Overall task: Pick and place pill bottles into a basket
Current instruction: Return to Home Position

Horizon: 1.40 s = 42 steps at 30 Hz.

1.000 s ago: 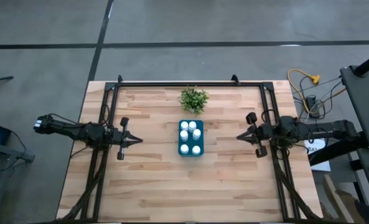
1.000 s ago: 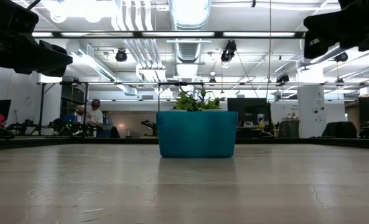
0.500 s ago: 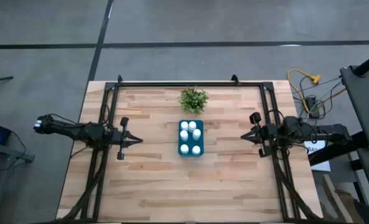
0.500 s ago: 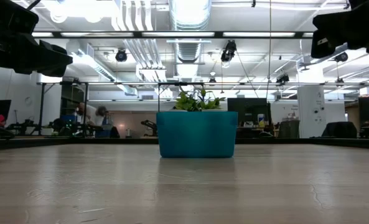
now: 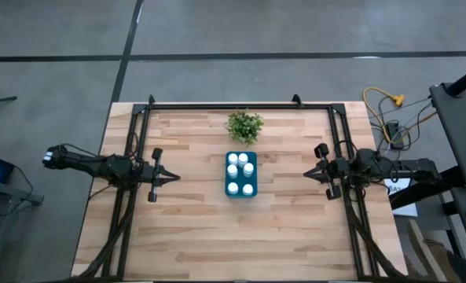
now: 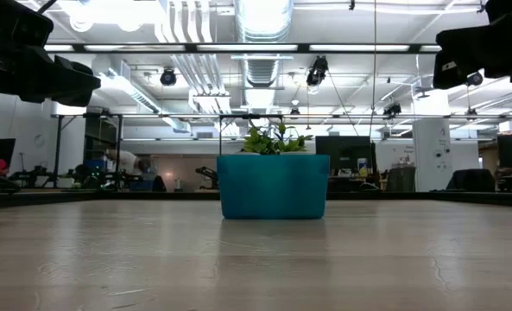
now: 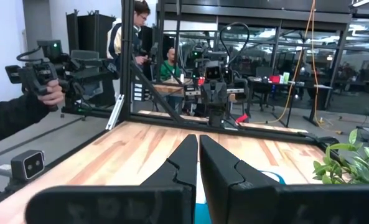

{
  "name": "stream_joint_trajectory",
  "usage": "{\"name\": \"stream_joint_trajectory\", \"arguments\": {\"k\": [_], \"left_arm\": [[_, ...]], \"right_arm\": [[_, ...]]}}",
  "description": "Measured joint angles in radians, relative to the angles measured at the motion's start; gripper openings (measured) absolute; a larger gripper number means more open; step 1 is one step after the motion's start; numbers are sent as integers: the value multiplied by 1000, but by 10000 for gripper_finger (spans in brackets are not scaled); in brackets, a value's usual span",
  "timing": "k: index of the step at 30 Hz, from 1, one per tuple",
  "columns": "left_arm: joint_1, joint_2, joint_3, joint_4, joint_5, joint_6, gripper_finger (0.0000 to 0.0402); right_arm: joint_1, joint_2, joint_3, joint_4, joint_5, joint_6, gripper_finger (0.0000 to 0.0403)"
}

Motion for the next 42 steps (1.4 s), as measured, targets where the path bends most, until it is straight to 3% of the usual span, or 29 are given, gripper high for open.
{"name": "stream_joint_trajectory", "arguments": {"k": [9,16,42], "left_arm": [[0,-1,0,1,0,-1,0],[0,-1,3,3,0,-2,0],[0,-7,2,12,-3,-1,0]], "right_arm": [[0,1,-18,-28,6,60,8],[0,0,-18,-51,102,98,8],[0,2,-18,-60,101,113,9]]}}
